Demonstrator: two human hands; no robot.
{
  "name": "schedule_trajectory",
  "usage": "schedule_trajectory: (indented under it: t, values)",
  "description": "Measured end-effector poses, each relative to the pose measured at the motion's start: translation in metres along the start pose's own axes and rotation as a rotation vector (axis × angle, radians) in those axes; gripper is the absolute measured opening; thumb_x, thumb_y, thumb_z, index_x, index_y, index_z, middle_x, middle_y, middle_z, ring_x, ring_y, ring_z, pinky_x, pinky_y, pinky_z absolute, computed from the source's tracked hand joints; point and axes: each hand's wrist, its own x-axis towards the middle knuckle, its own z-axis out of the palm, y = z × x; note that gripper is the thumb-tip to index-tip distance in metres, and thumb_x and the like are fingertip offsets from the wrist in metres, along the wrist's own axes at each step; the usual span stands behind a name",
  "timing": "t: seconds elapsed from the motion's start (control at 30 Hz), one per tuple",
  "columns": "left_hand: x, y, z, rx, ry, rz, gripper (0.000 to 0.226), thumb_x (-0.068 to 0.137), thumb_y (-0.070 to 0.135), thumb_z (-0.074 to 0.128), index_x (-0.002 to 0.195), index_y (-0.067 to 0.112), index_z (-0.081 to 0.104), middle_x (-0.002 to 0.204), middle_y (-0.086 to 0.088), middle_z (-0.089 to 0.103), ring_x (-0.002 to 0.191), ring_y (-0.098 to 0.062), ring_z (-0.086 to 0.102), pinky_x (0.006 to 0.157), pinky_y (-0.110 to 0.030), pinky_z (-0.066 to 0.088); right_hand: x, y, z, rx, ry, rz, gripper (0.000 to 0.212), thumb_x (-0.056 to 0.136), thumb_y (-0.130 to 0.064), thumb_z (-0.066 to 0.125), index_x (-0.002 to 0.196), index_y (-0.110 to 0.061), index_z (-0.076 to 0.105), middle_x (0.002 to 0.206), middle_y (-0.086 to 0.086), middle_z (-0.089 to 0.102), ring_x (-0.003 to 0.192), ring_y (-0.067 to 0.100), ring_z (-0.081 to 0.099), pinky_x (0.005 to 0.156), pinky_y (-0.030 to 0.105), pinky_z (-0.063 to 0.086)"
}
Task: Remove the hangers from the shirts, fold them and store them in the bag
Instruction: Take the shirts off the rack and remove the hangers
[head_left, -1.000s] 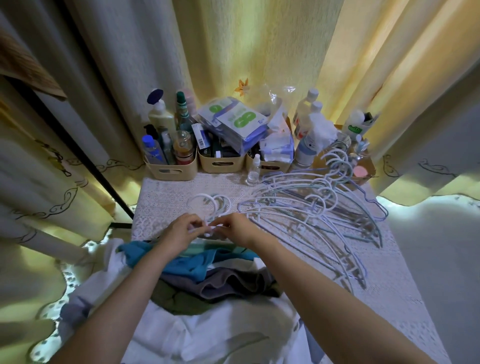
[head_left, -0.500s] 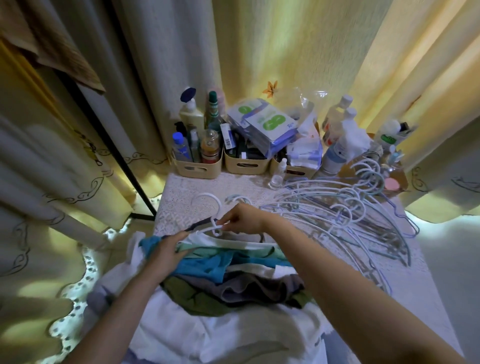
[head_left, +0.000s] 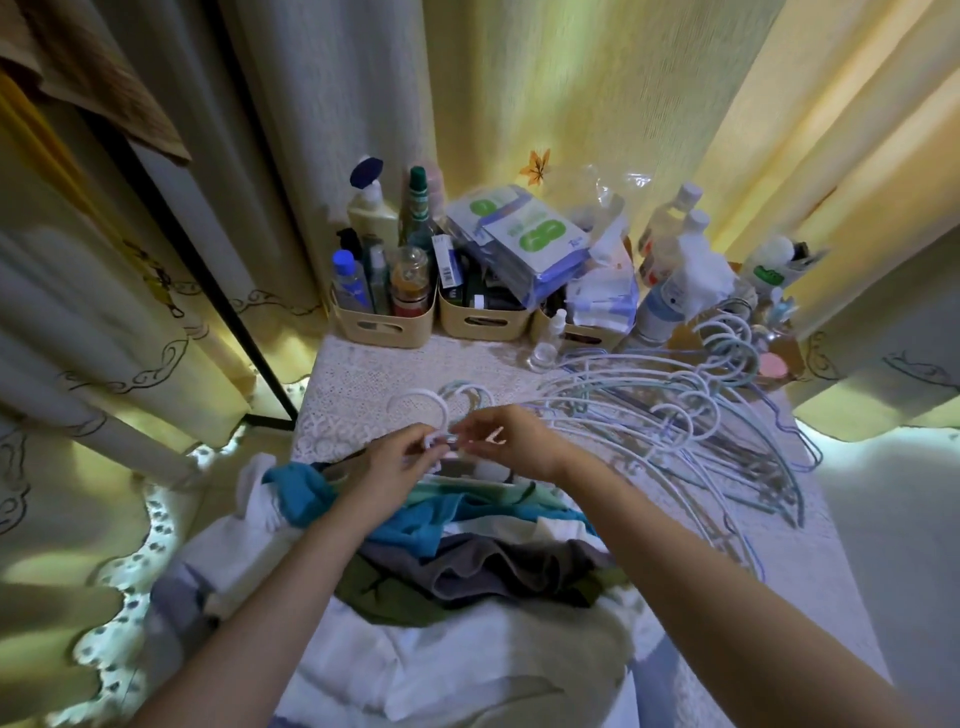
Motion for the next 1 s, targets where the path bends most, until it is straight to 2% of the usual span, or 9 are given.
schedule_trajectory:
  t: [0.1,0.23,0.33,0.43,0.57,0.67,0.77,0.83,1.0]
  values:
    - [0.010,0.006,0.001,0.163,0.096,-0.039,0.023,0.096,0.036,0.049,0.078,0.022,0.056,0.063,0.009,0.057,0.059,-0.007,0.054,0.050,-0.026,0.037,-0.014,0.011,-0.014,0.166,0.394,0.137,0.011,0.091,-0.014,0.061,0.099,-0.017,0.068,0.090,-0.002,0.069,0.076,0.010,0.062,0.068,0.024,0.050]
    - [0.022,0.001,-0.004,0.253,0.139,-0.146,0.026,0.097,0.039,0.045,0.084,0.022,0.058,0.070,0.001,0.061,0.068,-0.024,0.059,0.054,-0.033,0.039,-0.052,0.061,-0.032,0.095,0.786,0.569,0.005,0.092,-0.009,0.051,0.094,-0.011,0.055,0.086,0.009,0.061,0.073,0.023,0.059,0.063,0.036,0.048]
    - [0.028,0.004,-0.001,0.238,0.142,-0.196,0.027,0.097,0.041,0.044,0.083,0.025,0.058,0.075,-0.001,0.064,0.073,-0.026,0.062,0.060,-0.035,0.043,-0.079,0.092,-0.017,0.140,0.605,0.867,0.009,0.089,-0.007,0.051,0.098,-0.010,0.053,0.091,0.019,0.063,0.075,0.029,0.058,0.065,0.035,0.047]
    - [0.029,0.007,0.004,0.278,0.189,-0.213,0.026,0.098,0.041,0.043,0.078,0.027,0.053,0.068,0.003,0.055,0.061,-0.020,0.051,0.049,-0.030,0.031,-0.084,0.098,0.013,0.157,0.417,0.779,0.020,0.085,-0.013,0.064,0.103,-0.003,0.065,0.101,0.015,0.068,0.090,0.026,0.062,0.071,0.027,0.044]
    - [0.026,0.008,0.005,0.294,0.214,-0.213,0.026,0.098,0.039,0.043,0.078,0.025,0.053,0.068,0.005,0.052,0.063,-0.022,0.048,0.050,-0.031,0.028,-0.070,0.094,0.030,0.357,0.494,0.768,0.025,0.080,-0.016,0.072,0.097,-0.001,0.062,0.092,0.017,0.068,0.087,0.029,0.065,0.075,0.035,0.050]
    - [0.024,0.010,0.005,0.282,0.229,-0.216,0.025,0.098,0.038,0.045,0.079,0.024,0.054,0.071,0.004,0.055,0.067,-0.023,0.052,0.055,-0.031,0.029,-0.062,0.093,0.037,0.524,0.551,0.792,0.027,0.075,-0.016,0.075,0.081,-0.008,0.049,0.078,0.012,0.053,0.076,0.021,0.053,0.066,0.032,0.042]
    - [0.024,0.008,0.004,0.259,0.229,-0.221,0.026,0.098,0.038,0.045,0.077,0.024,0.055,0.074,0.000,0.063,0.072,-0.027,0.060,0.057,-0.031,0.032,-0.065,0.093,0.045,0.520,0.629,0.773,0.018,0.076,-0.016,0.076,0.075,-0.007,0.060,0.072,0.009,0.061,0.069,0.020,0.056,0.065,0.029,0.043]
    - [0.026,0.007,0.002,0.220,0.203,-0.215,0.027,0.098,0.037,0.046,0.074,0.024,0.054,0.071,-0.002,0.063,0.071,-0.027,0.061,0.056,-0.031,0.035,-0.072,0.095,0.046,0.672,0.707,0.753,0.009,0.078,-0.007,0.074,0.071,-0.007,0.067,0.069,0.009,0.065,0.067,0.022,0.058,0.065,0.029,0.048]
    - [0.030,0.005,-0.006,0.103,0.181,-0.240,0.030,0.097,0.036,0.047,0.078,0.017,0.061,0.074,-0.005,0.068,0.067,-0.019,0.064,0.066,-0.038,0.049,-0.081,0.102,0.049,0.732,0.742,0.827,0.022,0.082,-0.004,0.066,0.061,-0.013,0.067,0.068,0.009,0.066,0.067,0.023,0.060,0.069,0.032,0.050]
